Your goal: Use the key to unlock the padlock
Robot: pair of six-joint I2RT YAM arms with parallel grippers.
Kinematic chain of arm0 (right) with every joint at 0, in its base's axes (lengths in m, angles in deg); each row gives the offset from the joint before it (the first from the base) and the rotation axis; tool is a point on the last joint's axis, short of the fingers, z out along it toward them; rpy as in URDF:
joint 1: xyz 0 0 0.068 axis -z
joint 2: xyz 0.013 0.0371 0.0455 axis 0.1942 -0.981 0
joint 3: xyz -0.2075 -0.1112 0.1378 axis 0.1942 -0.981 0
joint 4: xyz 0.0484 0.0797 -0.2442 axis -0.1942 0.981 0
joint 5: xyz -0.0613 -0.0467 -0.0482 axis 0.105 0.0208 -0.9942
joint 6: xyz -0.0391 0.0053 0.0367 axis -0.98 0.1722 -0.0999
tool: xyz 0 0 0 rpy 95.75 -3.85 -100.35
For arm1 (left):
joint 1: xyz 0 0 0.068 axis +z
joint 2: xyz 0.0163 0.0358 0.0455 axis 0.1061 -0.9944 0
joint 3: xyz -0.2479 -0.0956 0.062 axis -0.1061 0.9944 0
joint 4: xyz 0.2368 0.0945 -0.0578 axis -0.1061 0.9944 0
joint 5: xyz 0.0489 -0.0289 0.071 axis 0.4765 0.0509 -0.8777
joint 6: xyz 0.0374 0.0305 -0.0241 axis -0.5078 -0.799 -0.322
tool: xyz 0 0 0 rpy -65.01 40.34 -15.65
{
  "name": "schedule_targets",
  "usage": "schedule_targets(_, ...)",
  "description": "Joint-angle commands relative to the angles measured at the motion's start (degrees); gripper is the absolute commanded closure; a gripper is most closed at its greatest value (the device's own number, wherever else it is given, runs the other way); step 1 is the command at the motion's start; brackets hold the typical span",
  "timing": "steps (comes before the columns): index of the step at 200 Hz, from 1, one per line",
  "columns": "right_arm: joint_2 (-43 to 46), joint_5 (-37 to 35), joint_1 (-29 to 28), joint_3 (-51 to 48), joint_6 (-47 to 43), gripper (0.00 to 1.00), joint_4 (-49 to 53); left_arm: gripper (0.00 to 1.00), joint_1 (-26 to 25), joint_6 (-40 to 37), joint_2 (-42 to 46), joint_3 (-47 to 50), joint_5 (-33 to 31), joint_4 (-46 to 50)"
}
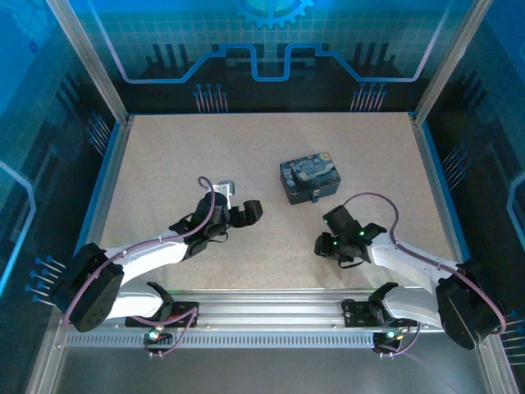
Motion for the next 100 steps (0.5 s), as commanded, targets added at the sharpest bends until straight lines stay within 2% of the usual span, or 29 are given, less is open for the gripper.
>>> schedule_targets(1,-1.3,-2.0,-0.9,2.2,0.5,0.62,-0.4,0.01,-0.4,-0.9,1.1,-1.7,-1.4,-0.3)
schedule_targets(100,-5.6,-4.3,-0.9,3.9,0.9,0.65,-0.1,0.01,-0.4,-1.5,1.3,-1.6,-1.6,-0.2)
